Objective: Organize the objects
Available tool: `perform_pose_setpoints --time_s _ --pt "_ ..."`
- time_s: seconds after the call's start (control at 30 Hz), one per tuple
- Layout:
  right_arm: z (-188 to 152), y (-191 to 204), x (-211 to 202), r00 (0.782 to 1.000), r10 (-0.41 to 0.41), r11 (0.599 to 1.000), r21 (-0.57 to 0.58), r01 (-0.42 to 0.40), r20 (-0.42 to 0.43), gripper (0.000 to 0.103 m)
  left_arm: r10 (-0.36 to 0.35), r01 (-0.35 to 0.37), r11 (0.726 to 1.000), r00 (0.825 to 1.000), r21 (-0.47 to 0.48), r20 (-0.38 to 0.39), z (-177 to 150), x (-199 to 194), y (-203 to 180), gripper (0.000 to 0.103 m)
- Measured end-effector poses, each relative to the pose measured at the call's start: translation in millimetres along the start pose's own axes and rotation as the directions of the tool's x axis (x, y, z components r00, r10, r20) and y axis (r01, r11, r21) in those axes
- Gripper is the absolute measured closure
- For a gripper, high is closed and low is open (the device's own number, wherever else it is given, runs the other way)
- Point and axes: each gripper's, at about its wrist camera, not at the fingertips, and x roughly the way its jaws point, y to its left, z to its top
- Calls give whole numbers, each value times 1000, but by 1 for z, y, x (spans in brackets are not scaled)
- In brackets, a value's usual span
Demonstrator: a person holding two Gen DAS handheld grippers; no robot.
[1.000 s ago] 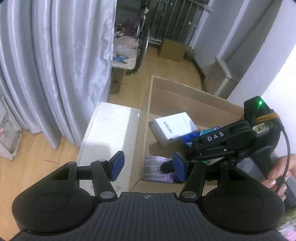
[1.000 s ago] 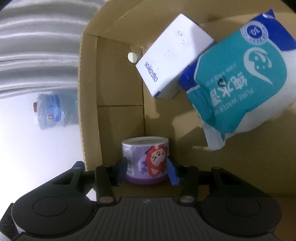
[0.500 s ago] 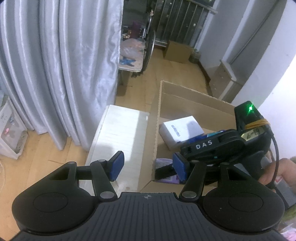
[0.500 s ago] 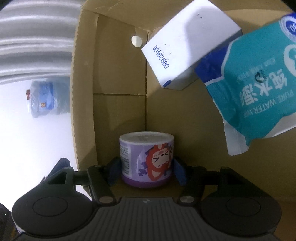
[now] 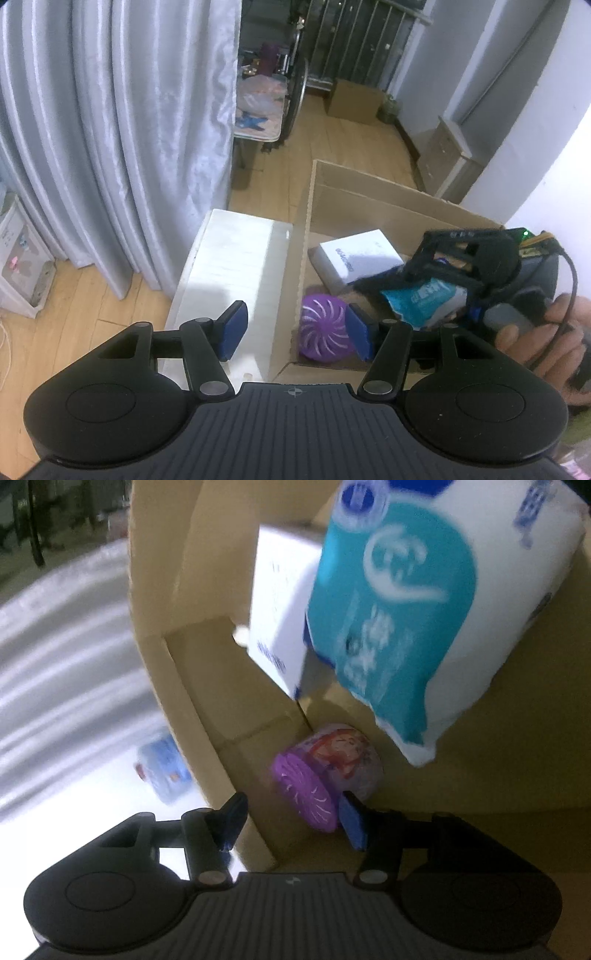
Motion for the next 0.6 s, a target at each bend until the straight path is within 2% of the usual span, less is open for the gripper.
perform_pose_setpoints --time_s 0.23,0.33,0.37,0.43,0.5,0.6 --pt "-5 11 -10 999 -19 997 -71 22 30 43 6 -6 1000 1000 6 -1 0 -2 -6 44" --pt "-16 11 -24 999 -36 989 -143 41 38 34 7 -7 1000 1000 13 -2 -1 -4 -13 41" --pt "-21 14 -28 998 -37 984 -171 45 45 34 9 -9 1000 1000 17 -2 -2 -6 -16 40" --pt "-34 17 -44 996 -50 967 -248 67 72 34 20 -20 999 1000 37 0 -3 -10 -25 35" --pt "-41 22 -76 994 -45 943 -324 75 98 33 33 -34 998 999 56 14 -6 -16 -35 23" --pt "-72 24 -110 987 -22 892 -442 92 160 25 50 -54 996 997 68 52 -12 -29 -52 16"
